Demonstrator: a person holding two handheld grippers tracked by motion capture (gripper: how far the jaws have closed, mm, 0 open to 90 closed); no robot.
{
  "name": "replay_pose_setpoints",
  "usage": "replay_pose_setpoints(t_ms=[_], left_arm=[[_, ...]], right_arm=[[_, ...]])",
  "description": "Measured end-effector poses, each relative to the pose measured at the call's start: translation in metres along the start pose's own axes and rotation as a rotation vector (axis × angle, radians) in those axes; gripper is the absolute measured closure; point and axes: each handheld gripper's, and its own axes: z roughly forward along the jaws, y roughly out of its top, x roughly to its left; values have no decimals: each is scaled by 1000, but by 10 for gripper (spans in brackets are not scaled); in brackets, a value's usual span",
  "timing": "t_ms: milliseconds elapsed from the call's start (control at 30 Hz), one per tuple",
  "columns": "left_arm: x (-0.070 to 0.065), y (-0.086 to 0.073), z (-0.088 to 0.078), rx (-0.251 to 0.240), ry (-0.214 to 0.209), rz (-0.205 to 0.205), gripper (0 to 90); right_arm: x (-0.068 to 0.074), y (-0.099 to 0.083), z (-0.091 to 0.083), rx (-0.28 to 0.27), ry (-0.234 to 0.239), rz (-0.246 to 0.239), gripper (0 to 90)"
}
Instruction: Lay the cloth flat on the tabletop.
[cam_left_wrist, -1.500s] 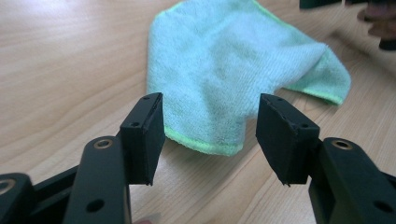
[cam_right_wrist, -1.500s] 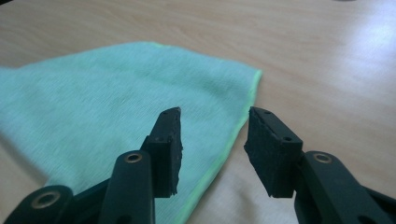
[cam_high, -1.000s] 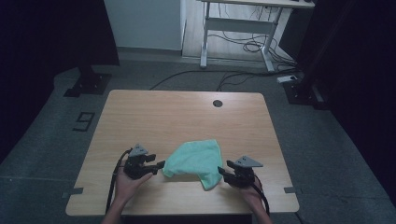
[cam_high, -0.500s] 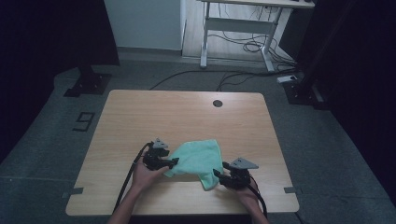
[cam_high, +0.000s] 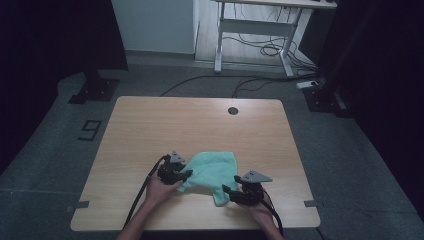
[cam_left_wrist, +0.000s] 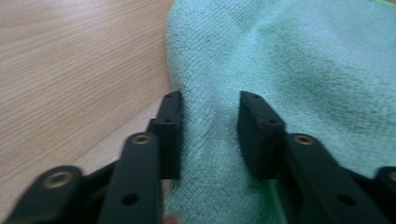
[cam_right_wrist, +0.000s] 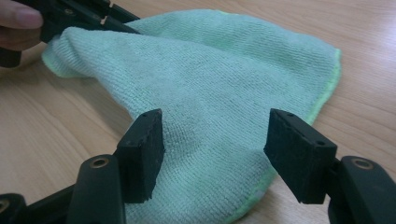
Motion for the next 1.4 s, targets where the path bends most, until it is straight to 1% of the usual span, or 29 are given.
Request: replay_pose_setpoints(t_ms=[100, 200, 367, 400, 433, 500, 533, 600, 633, 667, 700, 733, 767, 800, 867, 900, 933, 967, 1000, 1033, 1067, 1100, 1133, 1200, 1233, 1267, 1300, 1400], left_arm=[[0, 0, -1, -3, 1, 0, 734], [1, -1, -3, -12, 3, -16, 789], [2, -2, -3, -15, -2, -24, 816], [2, -2, -4, -16, 0, -23, 824], [2, -2, -4, -18, 5, -24, 827], [2, -2, -5, -18, 7, -22, 831], [3, -4, -6, -20, 11, -26, 834], [4, -4, -8, -24, 18, -30, 836], [4, -4, -8, -24, 18, -30, 836], [5, -5, -10, -28, 19, -36, 837], [5, -5, -10, -28, 19, -36, 837], [7, -5, -12, -35, 22, -43, 838], [7, -5, -12, -35, 22, -43, 839], [9, -6, -15, -38, 24, -48, 839], [9, -6, -17, -44, 28, -57, 840], [10, -6, -18, -47, 28, -58, 841], [11, -6, -18, -49, 29, -61, 841], [11, -6, -18, -49, 29, -61, 841], [12, -6, -20, -55, 31, -67, 841], [12, -6, -20, -55, 31, -67, 842], [14, -6, -22, -58, 34, -70, 842], [14, -6, -22, -58, 34, -70, 843], [15, -6, -22, -61, 36, -75, 843], [16, -7, -22, -64, 35, -81, 843], [16, -7, -22, -64, 35, -81, 843], [16, -7, -22, -63, 37, -83, 843], [17, -8, -22, -63, 36, -84, 843], [17, -9, -22, -60, 41, -87, 843]], right_arm=[[1, 0, 1, 8, 11, -1, 365], [3, 0, 3, 22, 26, 2, 357], [8, 0, 6, 41, 43, -13, 335], [12, 0, 9, 61, 50, -30, 314], [14, 0, 10, 68, 52, -36, 313], [16, 0, 10, 69, 53, -42, 311], [19, 2, 8, 53, 49, -45, 313], [22, 5, 3, 25, 58, -42, 322], [22, 5, 3, 25, 58, -42, 322], [25, 6, -1, 8, 81, -50, 328], [25, 6, -1, 8, 81, -50, 328], [30, 6, 1, 22, 107, -75, 330], [30, 6, 1, 22, 107, -75, 330], [33, 4, 6, 48, 106, -96, 326], [35, 2, 11, 75, 105, -110, 323], [36, 1, 12, 85, 95, -117, 339], [35, 0, 14, 88, 79, -126, 374], [35, 0, 14, 88, 79, -126, 374], [29, 0, 17, 104, 44, -119, 444], [29, 0, 17, 104, 44, -119, 444], [17, 1, 22, 122, 19, -76, 489], [17, 1, 22, 122, 19, -76, 489], [4, 4, 27, 114, -7, -44, 507], [-9, 9, 31, 97, -41, -13, 506], [-9, 9, 31, 97, -41, -13, 506], [-17, 12, 31, 79, -57, 19, 488], [-18, 13, 29, 68, -55, 28, 480], [-13, 12, 16, 36, -45, 14, 476]])
